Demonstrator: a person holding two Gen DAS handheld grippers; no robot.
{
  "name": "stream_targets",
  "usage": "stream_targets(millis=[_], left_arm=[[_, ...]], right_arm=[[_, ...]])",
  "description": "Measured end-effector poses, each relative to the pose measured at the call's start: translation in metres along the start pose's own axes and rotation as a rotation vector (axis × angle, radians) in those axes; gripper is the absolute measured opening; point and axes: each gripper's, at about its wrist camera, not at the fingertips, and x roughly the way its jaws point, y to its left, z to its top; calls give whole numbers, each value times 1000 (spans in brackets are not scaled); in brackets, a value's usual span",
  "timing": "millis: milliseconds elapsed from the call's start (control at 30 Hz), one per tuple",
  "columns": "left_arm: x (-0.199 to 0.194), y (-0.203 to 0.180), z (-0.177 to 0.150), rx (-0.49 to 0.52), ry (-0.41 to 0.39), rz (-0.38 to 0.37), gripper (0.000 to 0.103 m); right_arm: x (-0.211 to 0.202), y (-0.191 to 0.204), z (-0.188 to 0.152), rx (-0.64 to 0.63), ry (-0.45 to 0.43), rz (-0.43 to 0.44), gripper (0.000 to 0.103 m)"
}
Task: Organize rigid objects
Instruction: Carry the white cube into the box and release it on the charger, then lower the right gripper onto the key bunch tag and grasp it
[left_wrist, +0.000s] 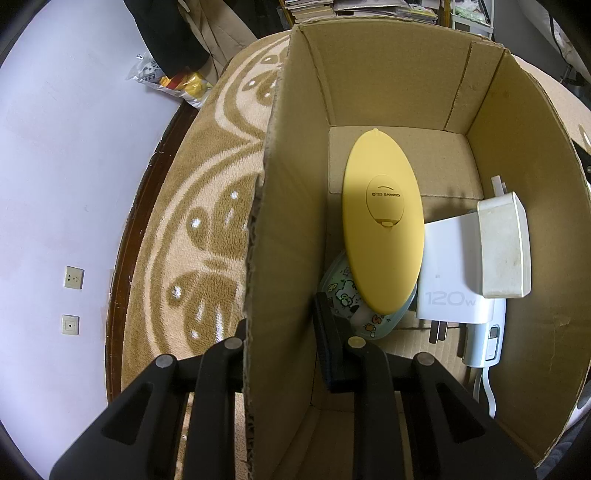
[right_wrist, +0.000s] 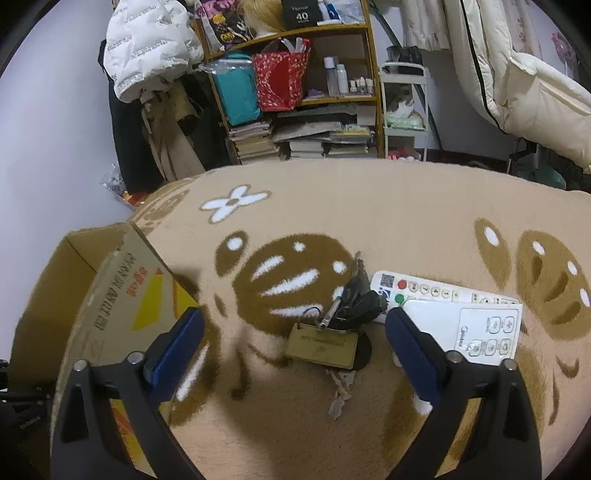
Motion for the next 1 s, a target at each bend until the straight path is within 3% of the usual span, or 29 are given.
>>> stream_targets(millis=[100, 300, 600, 700, 1000], left_arm=[[0, 0, 0, 1, 0, 1, 21], [1, 0, 0, 3, 0, 1, 21], [0, 0, 0, 3, 0, 2, 22], [1, 0, 0, 5, 0, 3, 22], [1, -1, 0, 6, 0, 4, 22]], right_arm=[[12, -6, -2, 25, 61, -11, 85], [32, -13, -10, 43, 144, -13, 79], [37, -15, -12, 33, 133, -36, 77], [40, -14, -13, 14, 133, -60, 71], [43, -18, -16, 9, 122, -30, 71]])
